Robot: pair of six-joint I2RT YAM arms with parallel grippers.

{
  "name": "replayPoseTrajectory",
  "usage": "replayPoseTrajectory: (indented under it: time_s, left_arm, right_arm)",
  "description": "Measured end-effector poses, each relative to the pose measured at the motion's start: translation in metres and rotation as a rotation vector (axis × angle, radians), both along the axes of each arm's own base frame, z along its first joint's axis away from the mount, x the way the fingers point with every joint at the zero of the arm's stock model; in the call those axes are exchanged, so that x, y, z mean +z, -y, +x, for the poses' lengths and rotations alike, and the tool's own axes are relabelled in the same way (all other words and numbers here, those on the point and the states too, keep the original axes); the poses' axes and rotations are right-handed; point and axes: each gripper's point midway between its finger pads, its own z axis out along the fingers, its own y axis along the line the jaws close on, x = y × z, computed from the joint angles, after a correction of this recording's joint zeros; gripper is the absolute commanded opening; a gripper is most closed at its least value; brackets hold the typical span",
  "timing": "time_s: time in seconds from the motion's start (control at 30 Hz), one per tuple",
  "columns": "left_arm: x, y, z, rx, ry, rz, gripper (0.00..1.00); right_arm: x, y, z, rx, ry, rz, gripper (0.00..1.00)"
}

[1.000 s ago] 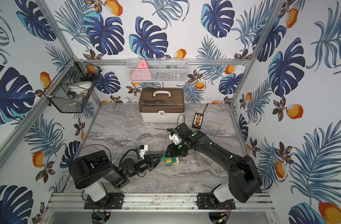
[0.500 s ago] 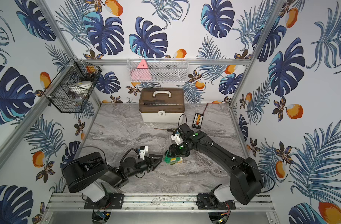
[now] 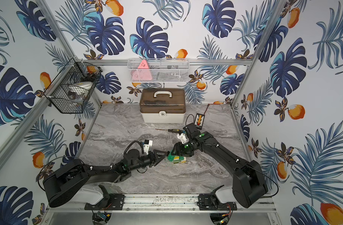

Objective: Assemble a giraffe with lego
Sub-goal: Assemble the lego brick with the lego brick.

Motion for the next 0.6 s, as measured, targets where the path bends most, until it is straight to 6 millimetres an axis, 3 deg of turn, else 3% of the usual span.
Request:
replayPoseTrajectory:
  time_s: [0.13, 0.27, 0.6]
  left_arm:
    - [0.024, 0.009, 0.005, -0.037, 0.066, 0.086, 0.72]
    - [0.036, 0.014, 0.007, -0.075, 0.126, 0.221, 0.73]
    - [-0.003, 0.002, -0.008, -0.187, 0.127, 0.54, 0.73]
  right_arm:
    - [0.001, 0.002, 0.001, -0.016, -0.009, 0.019, 0.58]
    - [0.001, 0.003, 0.001, -0.022, -0.014, 0.036, 0.57]
    - [0.004, 0.009, 0.007, -0.063, -0.029, 0.069, 0.53]
